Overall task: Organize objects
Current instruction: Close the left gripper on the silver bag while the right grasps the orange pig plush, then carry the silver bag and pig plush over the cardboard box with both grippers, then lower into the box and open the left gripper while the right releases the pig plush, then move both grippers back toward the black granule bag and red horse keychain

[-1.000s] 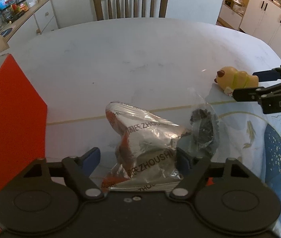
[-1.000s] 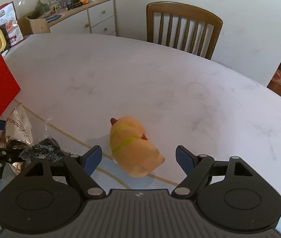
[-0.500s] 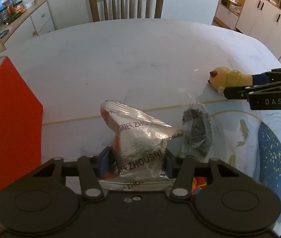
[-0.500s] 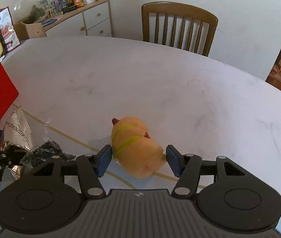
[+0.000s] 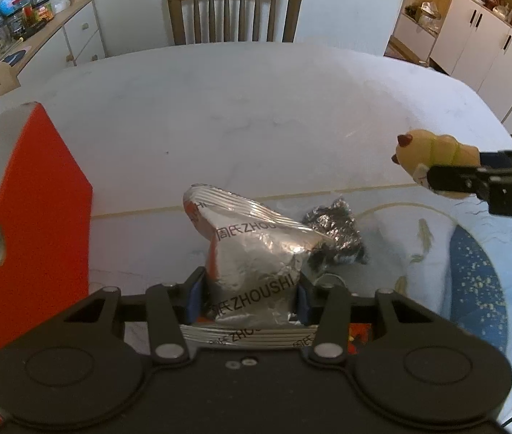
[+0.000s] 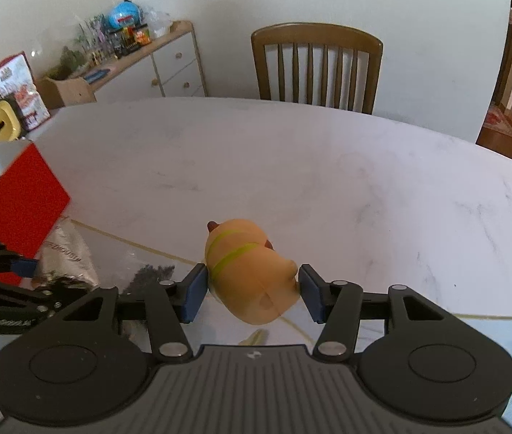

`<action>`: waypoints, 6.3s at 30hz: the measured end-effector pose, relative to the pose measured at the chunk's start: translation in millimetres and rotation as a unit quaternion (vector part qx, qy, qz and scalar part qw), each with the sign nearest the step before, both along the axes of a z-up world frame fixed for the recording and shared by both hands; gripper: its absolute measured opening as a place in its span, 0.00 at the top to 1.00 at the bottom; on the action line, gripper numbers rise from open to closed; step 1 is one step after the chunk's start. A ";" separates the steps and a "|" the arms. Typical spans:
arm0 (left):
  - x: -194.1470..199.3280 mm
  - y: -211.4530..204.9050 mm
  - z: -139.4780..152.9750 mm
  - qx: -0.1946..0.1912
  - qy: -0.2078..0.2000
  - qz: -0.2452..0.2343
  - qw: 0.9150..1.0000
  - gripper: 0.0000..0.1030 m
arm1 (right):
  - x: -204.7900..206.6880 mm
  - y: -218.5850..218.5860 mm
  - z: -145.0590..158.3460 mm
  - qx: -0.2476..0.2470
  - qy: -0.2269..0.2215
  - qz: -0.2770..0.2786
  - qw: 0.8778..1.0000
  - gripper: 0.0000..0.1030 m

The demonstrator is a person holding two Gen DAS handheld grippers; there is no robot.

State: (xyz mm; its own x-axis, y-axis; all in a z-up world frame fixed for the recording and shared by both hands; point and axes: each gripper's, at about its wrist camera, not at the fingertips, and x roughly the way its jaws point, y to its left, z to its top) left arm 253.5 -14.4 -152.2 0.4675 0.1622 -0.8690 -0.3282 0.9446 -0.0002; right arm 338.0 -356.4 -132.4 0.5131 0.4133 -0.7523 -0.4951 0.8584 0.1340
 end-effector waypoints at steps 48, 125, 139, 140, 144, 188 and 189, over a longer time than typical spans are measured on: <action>-155.9 105.4 154.9 -0.024 -0.087 0.042 0.995 0.55 | -158.8 115.0 154.5 0.064 -0.078 0.086 0.991 0.47; -125.5 284.3 52.3 -0.037 0.015 0.041 0.998 0.53 | -156.2 378.5 25.0 -0.061 0.003 0.095 0.994 0.40; -143.1 277.7 69.6 -0.030 -0.009 0.042 0.999 0.42 | -170.6 360.8 43.8 -0.032 -0.003 0.093 0.995 0.32; -144.9 276.3 72.1 -0.029 -0.011 0.041 0.999 0.42 | -172.5 358.8 47.0 -0.029 -0.005 0.094 0.995 0.32; -151.5 268.0 83.1 -0.026 -0.023 0.034 0.999 0.40 | -178.6 348.8 58.9 -0.017 -0.012 0.098 0.995 0.32; -145.4 86.6 142.9 0.006 -0.115 -0.071 0.991 0.14 | -185.9 86.0 124.5 0.046 -0.089 -0.007 0.995 0.23; -143.1 82.1 142.0 0.005 -0.116 -0.073 0.991 0.12 | -184.5 79.0 122.3 0.044 -0.090 -0.009 0.995 0.23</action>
State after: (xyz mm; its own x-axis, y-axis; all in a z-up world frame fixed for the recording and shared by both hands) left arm 110.4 67.7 -10.2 0.6738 0.0867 -0.7338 -0.1804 0.9823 -0.0495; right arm 153.5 -277.4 -10.1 0.6444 0.4624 -0.6090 -0.5019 0.8567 0.1194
